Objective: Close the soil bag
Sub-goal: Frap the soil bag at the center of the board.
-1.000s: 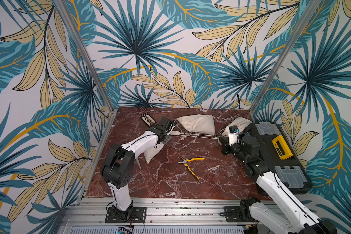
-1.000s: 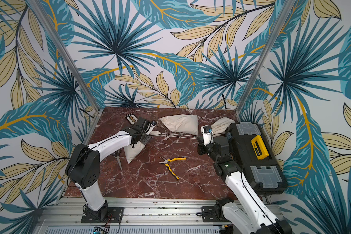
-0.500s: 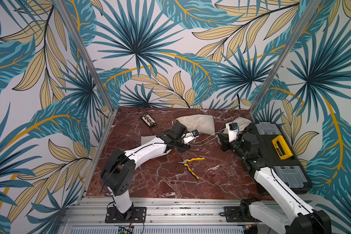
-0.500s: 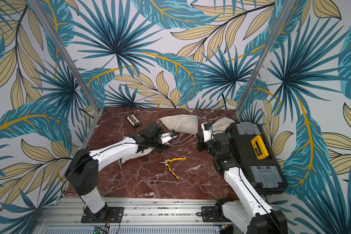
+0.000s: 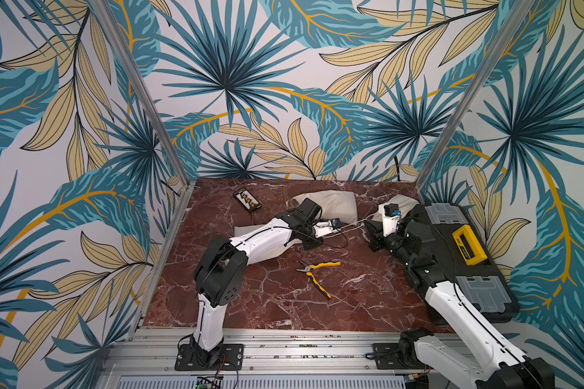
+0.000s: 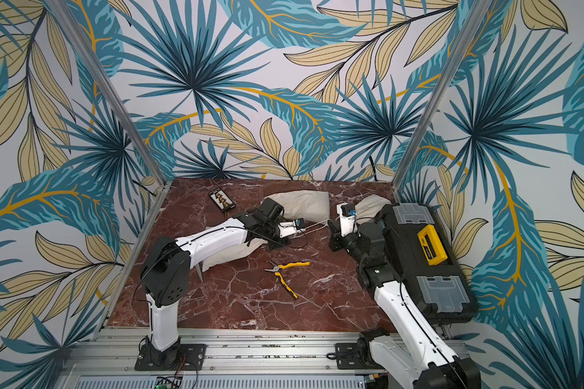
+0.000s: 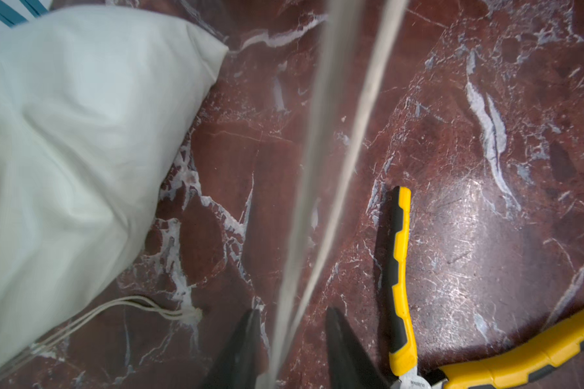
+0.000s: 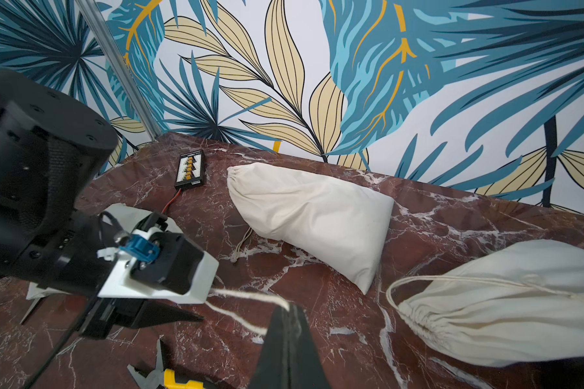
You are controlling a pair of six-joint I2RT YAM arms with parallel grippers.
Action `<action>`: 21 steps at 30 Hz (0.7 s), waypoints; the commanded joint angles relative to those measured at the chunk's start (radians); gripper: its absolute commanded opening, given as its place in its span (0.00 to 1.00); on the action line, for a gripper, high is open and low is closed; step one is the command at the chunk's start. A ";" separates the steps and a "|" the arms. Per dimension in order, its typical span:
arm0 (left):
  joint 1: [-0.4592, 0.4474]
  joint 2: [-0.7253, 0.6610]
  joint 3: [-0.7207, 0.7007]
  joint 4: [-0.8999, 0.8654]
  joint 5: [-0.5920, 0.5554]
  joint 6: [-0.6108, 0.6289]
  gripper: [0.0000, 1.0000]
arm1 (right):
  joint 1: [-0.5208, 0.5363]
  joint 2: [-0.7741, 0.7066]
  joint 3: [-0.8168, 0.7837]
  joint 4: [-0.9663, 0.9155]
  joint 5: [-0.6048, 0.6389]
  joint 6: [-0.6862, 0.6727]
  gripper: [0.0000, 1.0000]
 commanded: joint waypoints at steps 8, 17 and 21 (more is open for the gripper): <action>0.028 0.065 0.097 -0.142 -0.083 0.031 0.08 | 0.001 -0.056 0.005 -0.022 0.077 -0.028 0.00; 0.046 0.168 0.113 -0.257 -0.390 0.044 0.08 | -0.012 -0.222 0.101 -0.152 0.358 -0.053 0.00; 0.056 0.206 0.105 -0.280 -0.499 0.049 0.09 | -0.036 -0.270 0.120 -0.194 0.477 -0.052 0.00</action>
